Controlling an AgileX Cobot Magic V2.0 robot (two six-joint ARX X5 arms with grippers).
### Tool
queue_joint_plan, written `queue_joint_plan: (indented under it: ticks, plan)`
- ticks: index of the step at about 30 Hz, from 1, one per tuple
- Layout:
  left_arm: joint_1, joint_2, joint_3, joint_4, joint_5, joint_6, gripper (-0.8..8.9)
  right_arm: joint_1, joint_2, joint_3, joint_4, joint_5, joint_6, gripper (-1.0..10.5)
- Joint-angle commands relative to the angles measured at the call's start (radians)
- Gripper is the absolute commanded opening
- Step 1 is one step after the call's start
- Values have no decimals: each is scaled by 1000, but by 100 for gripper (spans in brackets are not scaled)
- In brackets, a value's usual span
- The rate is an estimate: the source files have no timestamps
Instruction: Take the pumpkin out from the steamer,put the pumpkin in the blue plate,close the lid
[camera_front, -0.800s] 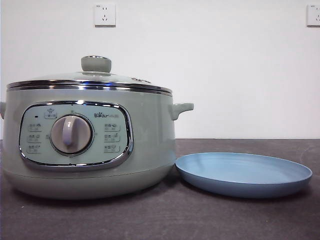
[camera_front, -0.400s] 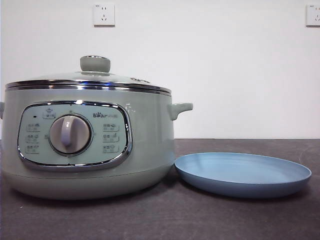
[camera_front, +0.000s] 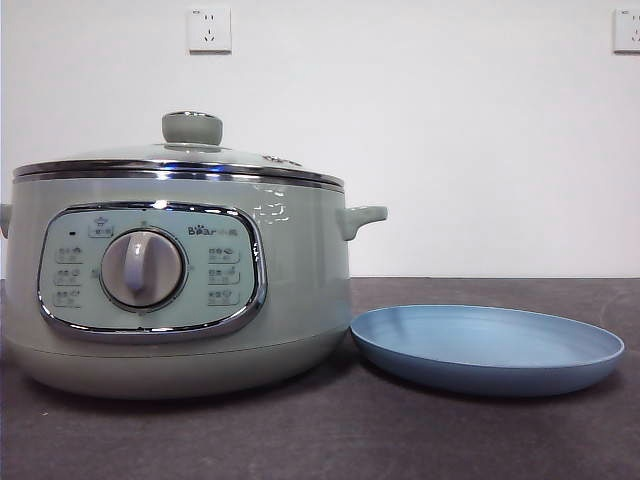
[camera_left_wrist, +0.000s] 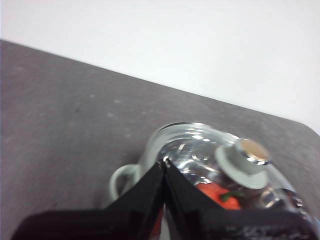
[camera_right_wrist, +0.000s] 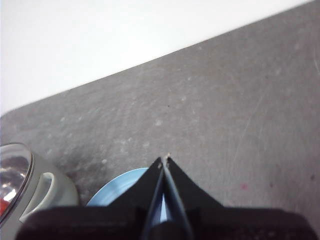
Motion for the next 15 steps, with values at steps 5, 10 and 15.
queue_joint_plan:
  ticks: [5, 10, 15]
  plan:
    - [1, 176, 166, -42, 128, 171, -4, 2, 136, 185, -101, -18, -220, 1]
    - [1, 286, 260, -109, 211, 221, 0, 2, 216, 282, -153, -140, -289, 1]
    - [-1, 362, 300, -130, 253, 221, 274, 2, 278, 319, -164, -360, -296, 142]
